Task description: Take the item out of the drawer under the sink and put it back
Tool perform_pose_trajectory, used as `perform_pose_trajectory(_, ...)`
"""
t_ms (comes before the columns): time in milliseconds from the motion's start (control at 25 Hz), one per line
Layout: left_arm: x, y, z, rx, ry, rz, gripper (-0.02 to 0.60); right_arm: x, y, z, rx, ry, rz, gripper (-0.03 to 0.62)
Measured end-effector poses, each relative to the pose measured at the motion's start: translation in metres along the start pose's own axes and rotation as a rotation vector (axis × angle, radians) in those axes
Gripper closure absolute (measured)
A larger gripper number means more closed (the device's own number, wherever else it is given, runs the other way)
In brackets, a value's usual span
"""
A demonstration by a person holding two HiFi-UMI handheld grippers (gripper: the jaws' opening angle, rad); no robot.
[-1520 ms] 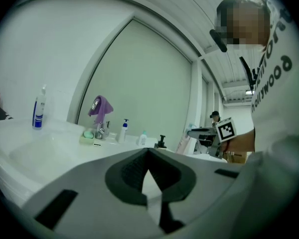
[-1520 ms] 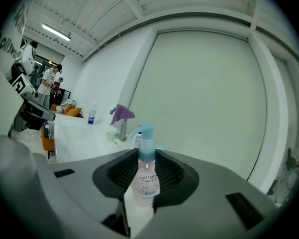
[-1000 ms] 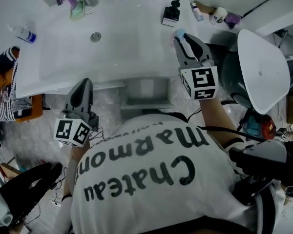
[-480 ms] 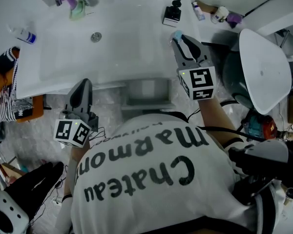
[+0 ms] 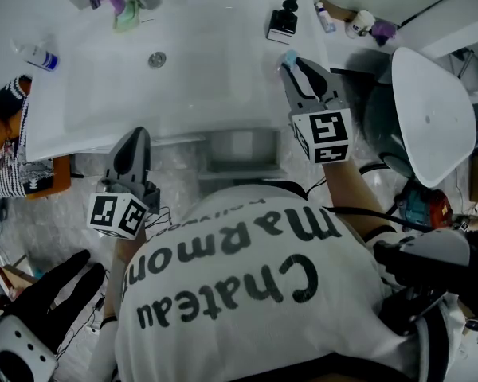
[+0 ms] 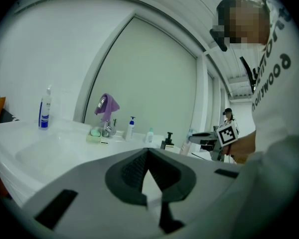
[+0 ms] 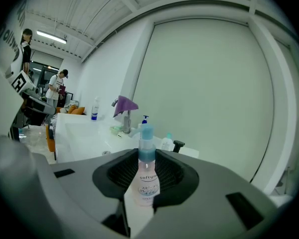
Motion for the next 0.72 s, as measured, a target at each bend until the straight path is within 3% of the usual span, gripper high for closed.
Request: perform_pose_trajectory(720,-0.0015,0.0082,-0.0028,0.019,-0.002,0.016,0.574,0.0004,-0.0048,0.0019,0.014,0.039,0.003,0.484)
Point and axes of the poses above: the fingertips, and each gripper's own axes: y forward along the fingers, z to its right, x out of its underside, the point moved 7 cm from there along -y, backward along the fingers, and after that the axes turned 12 degrees about y, right-handed, at the moved point
